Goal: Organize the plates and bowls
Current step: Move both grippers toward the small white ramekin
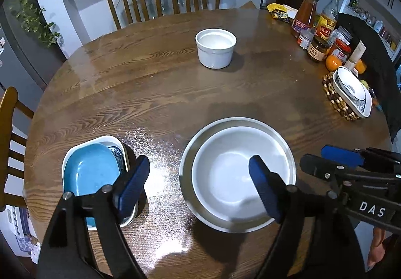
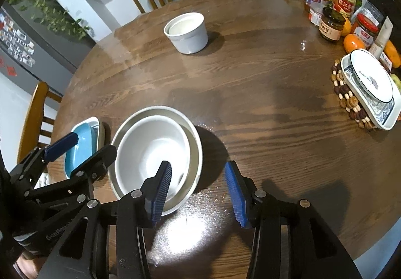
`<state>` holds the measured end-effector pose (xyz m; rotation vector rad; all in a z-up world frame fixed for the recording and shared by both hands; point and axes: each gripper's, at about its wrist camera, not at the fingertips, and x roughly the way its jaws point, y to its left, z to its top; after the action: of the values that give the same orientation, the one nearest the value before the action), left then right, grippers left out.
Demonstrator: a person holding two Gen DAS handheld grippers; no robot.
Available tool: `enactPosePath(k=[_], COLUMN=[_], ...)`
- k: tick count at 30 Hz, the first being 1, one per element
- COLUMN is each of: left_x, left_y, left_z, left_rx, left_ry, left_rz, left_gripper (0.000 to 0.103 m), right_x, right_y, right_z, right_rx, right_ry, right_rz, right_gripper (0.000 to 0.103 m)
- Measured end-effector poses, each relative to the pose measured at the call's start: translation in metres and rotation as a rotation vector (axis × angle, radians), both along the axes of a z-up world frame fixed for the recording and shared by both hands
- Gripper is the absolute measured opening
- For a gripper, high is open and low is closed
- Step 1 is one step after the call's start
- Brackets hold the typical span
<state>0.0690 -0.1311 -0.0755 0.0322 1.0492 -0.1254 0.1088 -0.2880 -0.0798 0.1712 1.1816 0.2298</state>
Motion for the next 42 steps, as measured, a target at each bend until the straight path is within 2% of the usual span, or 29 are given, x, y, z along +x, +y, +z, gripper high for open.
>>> enactPosePath(k=[2,11,16,20,23,28,34,42], left_x=[0.001,0.005,0.013,0.024,0.033,0.045,0.052,0.056], left_y=[0.000,-0.002,0.002,0.006,0.013,0.020,0.002,-0.015], left_z=[0.000,0.004,0.013,0.022,0.030,0.044,0.067,0.118], left_rx=[-0.004,-0.032,-0.053,-0.060,-0.047,-0.142,-0.172,-0.200], left_ry=[0.003,0.016,0.011,0.009,0.001,0.007,-0.024,-0.119], left_rz=[0.003,0.014,0.020,0.005,0.024,0.054,-0.010,-0.070], left_gripper=[0.081,0.084,0.085,0.102,0.102,0.102,0.102,0.102], right_x=[0.000,0.002,0.003,0.002,-0.001,-0.009,-0.012,0.005], right_y=[-0.002,-0.012,-0.018,-0.020,-0.024,-0.032,-0.052,-0.073], right_z=[0.001,0.006,0.019,0.029,0.044,0.077,0.108,0.144], right_rx=[0.001,0.010,-0.014,-0.055,-0.044,-0.067,-0.080,-0.085], right_ry=[-0.003,-0.023,-0.055,-0.080,-0.111,-0.184,-0.236,-0.288], right_rz=[-0.001,-0.006,-0.026,-0.040,-0.056,-0.072,-0.118,-0.156], right_gripper=[0.052,0.054,0.059,0.062,0.062,0.062,0.063,0.063])
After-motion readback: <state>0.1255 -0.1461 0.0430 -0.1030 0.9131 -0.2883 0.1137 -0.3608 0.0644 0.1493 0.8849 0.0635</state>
